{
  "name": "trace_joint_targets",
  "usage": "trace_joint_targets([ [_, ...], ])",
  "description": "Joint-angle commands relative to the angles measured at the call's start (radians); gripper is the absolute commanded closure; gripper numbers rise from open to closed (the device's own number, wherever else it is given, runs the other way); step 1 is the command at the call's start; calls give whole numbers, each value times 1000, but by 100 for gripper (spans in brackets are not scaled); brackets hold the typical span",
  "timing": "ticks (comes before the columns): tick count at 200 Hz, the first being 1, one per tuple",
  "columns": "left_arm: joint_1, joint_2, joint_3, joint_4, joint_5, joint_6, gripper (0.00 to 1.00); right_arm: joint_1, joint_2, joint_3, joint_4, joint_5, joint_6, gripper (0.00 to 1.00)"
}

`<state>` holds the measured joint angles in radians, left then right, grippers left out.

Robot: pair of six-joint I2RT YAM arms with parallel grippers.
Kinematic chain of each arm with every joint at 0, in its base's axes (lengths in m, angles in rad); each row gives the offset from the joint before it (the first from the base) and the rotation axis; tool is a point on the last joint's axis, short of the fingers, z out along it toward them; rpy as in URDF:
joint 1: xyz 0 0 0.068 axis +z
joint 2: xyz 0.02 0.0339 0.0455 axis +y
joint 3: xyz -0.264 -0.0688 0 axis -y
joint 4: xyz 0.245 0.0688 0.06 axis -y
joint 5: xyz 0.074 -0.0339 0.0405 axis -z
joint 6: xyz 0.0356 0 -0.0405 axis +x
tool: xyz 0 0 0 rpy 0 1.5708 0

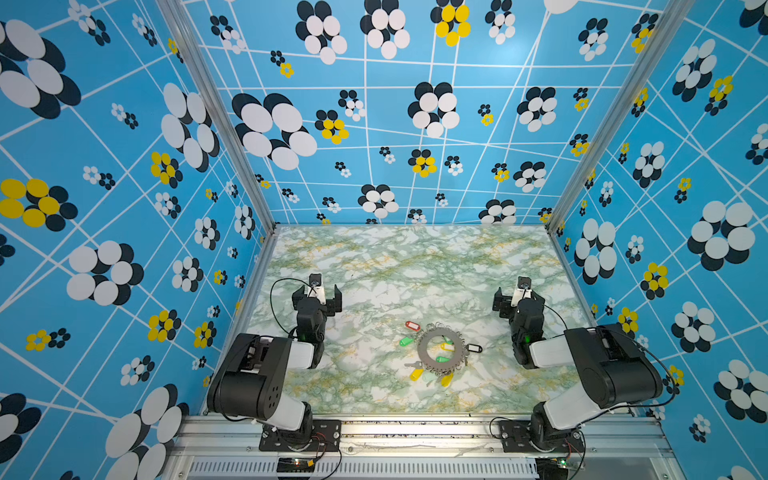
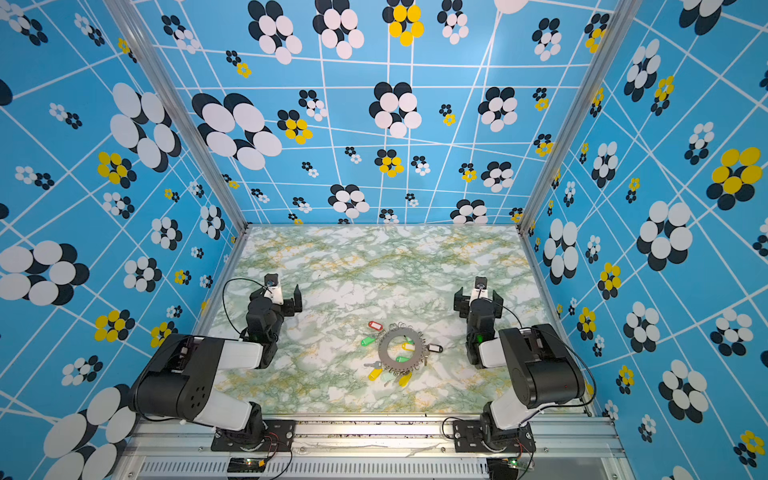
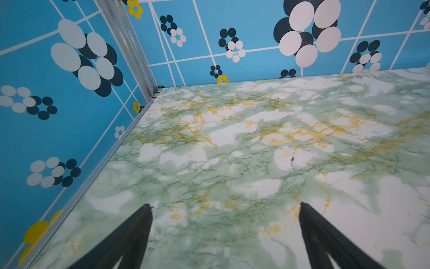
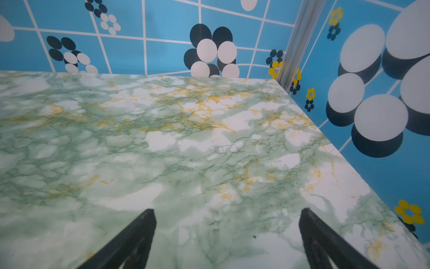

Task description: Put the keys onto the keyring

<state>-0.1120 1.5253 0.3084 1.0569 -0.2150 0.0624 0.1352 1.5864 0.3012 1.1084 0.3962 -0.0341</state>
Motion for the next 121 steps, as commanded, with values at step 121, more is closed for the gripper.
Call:
trace_joint_targets([
  [121,9,40,-6,45,22,-21,1,7,-1,12,2,49,21,1],
])
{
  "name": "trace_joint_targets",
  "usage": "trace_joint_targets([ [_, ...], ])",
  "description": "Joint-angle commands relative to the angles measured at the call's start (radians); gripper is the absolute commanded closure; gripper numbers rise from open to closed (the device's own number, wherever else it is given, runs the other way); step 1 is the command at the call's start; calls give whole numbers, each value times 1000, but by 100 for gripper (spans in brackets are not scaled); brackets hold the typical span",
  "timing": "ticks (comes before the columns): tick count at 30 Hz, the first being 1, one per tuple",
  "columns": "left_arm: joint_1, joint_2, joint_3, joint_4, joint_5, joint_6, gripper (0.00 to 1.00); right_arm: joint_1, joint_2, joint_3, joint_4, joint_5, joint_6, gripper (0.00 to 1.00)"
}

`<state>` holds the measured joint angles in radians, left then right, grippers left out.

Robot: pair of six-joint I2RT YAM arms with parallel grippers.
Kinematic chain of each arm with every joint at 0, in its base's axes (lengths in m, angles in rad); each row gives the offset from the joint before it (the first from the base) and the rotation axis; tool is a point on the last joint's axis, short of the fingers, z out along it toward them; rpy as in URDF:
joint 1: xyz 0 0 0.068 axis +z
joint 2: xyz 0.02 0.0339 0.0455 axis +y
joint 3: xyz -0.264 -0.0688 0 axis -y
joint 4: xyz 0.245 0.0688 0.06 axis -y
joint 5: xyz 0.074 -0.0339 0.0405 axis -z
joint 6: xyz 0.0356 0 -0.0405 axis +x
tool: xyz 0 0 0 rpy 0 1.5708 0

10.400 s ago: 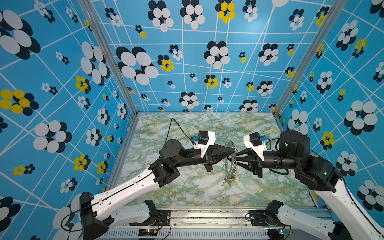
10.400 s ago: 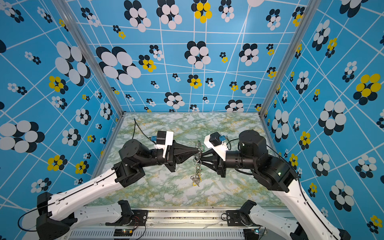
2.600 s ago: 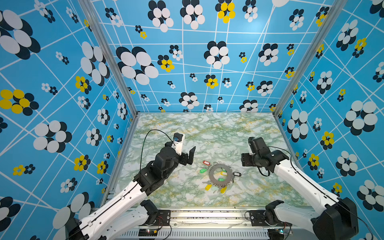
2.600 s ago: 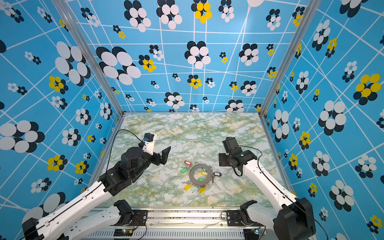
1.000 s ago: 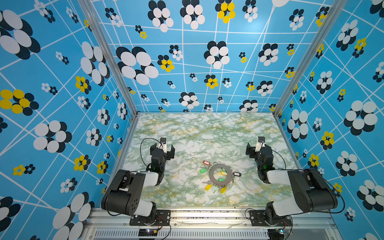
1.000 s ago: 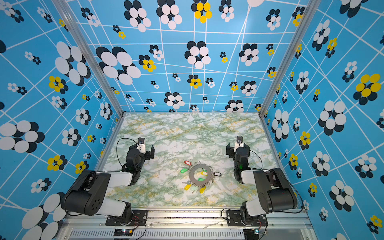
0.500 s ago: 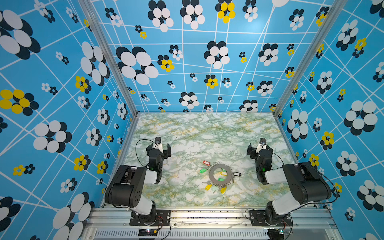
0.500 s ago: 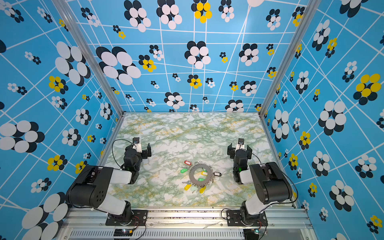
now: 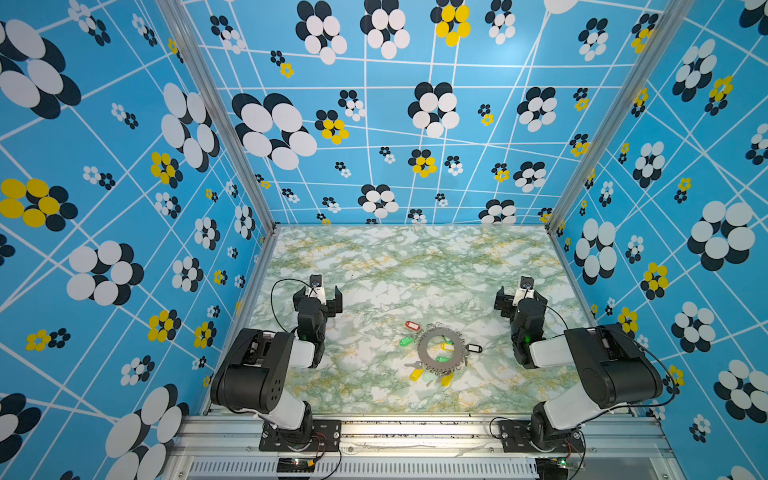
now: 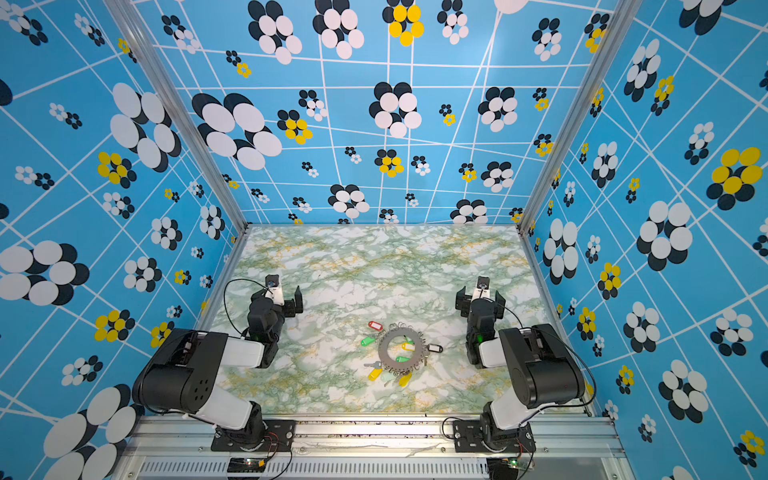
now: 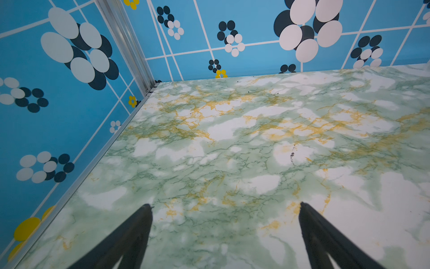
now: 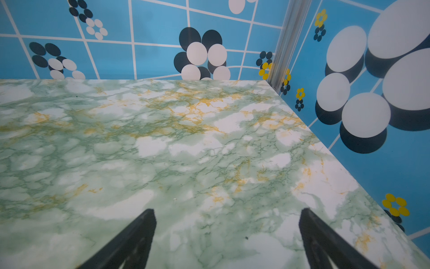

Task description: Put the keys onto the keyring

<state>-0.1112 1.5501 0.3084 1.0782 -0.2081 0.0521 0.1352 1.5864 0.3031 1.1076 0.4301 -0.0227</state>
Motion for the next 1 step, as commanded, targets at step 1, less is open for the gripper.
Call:
trace_joint_targets([
  [1,9,15,-6,24,16,-10,1,6,0,9,5,16,9,1],
])
